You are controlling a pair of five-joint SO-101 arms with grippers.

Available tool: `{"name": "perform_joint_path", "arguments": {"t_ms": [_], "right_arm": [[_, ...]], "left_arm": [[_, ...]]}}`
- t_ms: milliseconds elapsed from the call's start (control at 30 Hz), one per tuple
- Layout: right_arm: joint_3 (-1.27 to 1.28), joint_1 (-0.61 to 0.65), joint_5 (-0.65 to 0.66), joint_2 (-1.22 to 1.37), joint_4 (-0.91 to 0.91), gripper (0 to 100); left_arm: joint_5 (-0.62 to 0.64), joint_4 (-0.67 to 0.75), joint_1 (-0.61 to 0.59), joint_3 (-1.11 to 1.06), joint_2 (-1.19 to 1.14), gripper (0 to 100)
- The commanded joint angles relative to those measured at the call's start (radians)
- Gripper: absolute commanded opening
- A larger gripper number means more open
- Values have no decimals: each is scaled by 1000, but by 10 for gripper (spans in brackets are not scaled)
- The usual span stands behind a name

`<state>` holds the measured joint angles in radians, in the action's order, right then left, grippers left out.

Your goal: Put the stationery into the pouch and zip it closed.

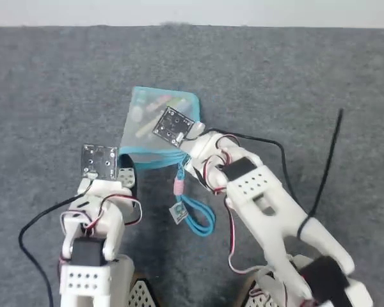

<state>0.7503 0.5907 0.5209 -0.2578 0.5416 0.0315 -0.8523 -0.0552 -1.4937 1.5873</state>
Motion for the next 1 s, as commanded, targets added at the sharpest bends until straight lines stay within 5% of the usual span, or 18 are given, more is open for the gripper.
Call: {"name": "perform_joint_path", "arguments": {"t_ms": [0, 967], "right_arm": [[-68, -28, -29, 74, 4, 6], [-173, -35, -170, 114, 139, 6]], "left_arm": [[15, -84, 21, 62, 199, 13], [-40, -126, 21, 53, 233, 141]]}}
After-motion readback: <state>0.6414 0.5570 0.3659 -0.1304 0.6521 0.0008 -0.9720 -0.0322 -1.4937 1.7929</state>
